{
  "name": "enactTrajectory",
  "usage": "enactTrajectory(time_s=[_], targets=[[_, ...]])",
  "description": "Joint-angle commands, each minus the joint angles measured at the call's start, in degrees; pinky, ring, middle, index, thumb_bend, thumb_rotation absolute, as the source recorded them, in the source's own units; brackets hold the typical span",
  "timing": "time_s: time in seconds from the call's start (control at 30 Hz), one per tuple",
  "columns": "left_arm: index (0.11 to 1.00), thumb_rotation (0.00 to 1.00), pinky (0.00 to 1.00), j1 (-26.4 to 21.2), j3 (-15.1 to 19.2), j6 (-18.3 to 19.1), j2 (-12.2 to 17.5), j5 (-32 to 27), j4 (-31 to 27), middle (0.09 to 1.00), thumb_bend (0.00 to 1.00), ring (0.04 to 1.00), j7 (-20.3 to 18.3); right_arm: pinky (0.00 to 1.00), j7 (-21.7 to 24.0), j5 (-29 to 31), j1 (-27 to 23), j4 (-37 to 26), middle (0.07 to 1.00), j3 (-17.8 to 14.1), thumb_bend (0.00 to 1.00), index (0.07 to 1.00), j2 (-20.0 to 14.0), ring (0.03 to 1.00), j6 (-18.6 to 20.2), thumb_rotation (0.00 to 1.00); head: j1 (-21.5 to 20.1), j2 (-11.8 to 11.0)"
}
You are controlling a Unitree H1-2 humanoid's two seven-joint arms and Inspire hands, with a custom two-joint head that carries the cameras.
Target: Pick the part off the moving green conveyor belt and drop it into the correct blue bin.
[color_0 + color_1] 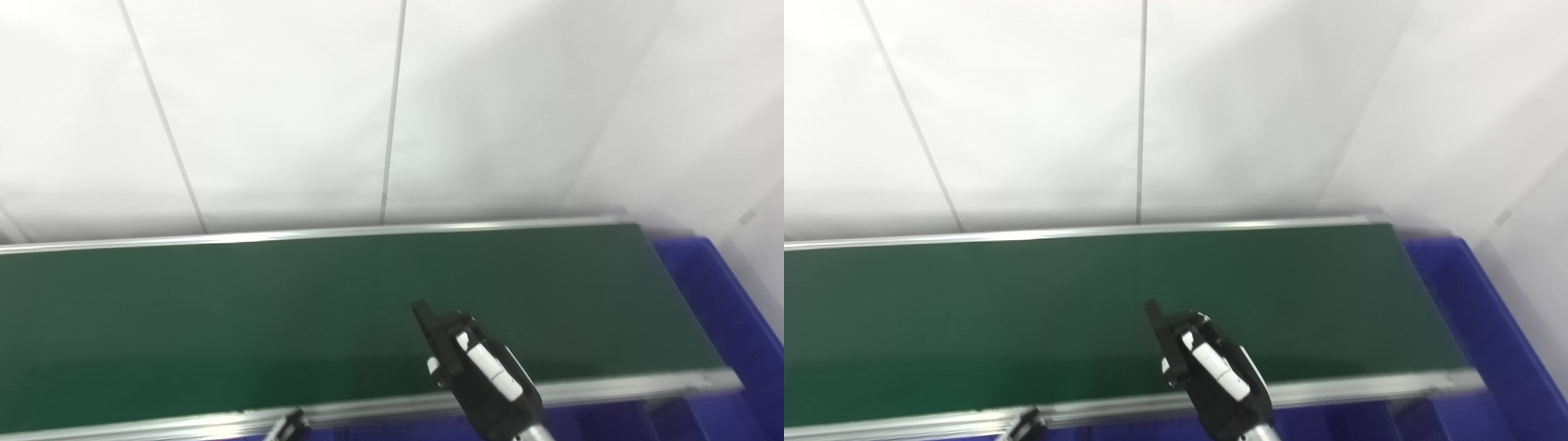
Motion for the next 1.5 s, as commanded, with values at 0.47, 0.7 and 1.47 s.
enactTrajectory(time_s=[0.47, 0.7, 1.47], targets=[[0.903, 0.98, 0.86, -0.2, 4.86, 7.46, 4.07, -6.52, -8.63, 0.879, 1.0, 0.893, -3.35, 0.14, -3.91, 4.39, 1.31, -7.39, 0.32, -0.22, 0.51, 0.483, -6.5, 0.195, -0.46, 0.13, -4.43, 8.25], [0.903, 0.98, 0.86, 0.39, 5.64, 10.88, 4.48, -6.8, -12.05, 0.877, 1.0, 0.9, -4.17, 0.14, -6.03, 6.44, 1.83, -9.6, 0.32, -1.11, 0.51, 0.483, -9.03, 0.201, -0.5, 0.13, -5.0, 10.57], [0.895, 0.97, 0.85, 0.56, 5.99, 13.83, 3.99, -6.65, -15.23, 0.866, 1.0, 0.894, -4.35, 0.16, 5.71, -14.53, 6.58, -9.25, 0.321, 0.59, 0.51, 0.485, -25.14, 0.225, -5.93, 0.14, -2.75, 13.31]])
